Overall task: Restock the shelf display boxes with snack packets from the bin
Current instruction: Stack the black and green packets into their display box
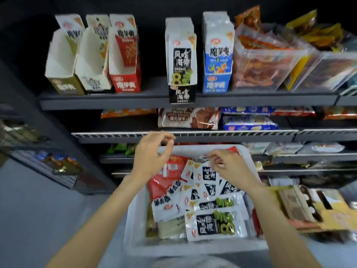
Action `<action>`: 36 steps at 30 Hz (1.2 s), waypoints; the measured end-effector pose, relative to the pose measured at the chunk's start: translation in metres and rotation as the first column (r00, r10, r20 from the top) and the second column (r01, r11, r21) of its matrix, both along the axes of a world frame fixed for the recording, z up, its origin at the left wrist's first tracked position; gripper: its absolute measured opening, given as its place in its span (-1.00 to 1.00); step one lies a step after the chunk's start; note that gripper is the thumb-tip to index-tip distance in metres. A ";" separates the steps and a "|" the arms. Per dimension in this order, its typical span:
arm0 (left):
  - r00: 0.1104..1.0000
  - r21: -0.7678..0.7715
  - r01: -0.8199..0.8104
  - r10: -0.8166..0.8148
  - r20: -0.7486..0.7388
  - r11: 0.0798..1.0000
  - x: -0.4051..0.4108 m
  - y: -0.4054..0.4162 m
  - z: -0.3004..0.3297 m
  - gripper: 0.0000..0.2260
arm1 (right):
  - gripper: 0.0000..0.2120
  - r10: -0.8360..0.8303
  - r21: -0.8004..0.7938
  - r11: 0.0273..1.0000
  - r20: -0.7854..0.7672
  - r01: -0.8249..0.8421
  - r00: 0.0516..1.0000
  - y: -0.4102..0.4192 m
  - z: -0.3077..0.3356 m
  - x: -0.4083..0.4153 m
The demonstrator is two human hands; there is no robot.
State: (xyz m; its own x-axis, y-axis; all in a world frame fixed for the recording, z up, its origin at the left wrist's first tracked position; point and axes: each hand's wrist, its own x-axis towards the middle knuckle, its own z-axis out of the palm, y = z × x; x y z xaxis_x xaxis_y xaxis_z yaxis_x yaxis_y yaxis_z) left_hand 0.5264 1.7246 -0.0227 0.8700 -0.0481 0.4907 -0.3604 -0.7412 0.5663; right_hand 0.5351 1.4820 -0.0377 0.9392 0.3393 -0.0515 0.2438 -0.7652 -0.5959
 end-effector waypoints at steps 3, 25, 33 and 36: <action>0.920 0.152 0.097 -0.030 -0.391 0.984 -0.020 -0.006 -0.033 -0.76 | -0.64 0.117 -0.186 0.971 -0.184 -0.151 0.976 -0.008 -0.016 -0.017; 0.800 0.391 0.337 -0.040 -0.599 0.856 -0.064 -0.046 -0.080 -0.40 | -0.66 0.234 -0.237 0.913 -0.364 -0.332 0.902 -0.009 -0.044 -0.027; 0.655 -0.244 -0.016 -0.174 -0.736 0.970 -0.050 -0.029 -0.075 -0.74 | -0.84 -0.041 0.140 0.986 -0.347 0.095 0.937 -0.019 -0.041 -0.024; 0.703 -0.544 -0.246 -0.239 -0.670 0.802 -0.046 -0.009 -0.062 -0.84 | -0.90 -0.248 0.394 0.830 -0.372 0.395 0.894 -0.030 -0.030 -0.020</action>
State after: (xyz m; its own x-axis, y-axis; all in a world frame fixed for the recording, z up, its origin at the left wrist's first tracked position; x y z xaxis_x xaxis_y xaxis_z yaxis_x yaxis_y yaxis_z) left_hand 0.4809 1.7158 -0.0842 0.9509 0.0225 -0.3086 0.3068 -0.1981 0.9309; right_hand 0.5155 1.4522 -0.0674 0.9630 0.0741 -0.2593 -0.2098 -0.3983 -0.8929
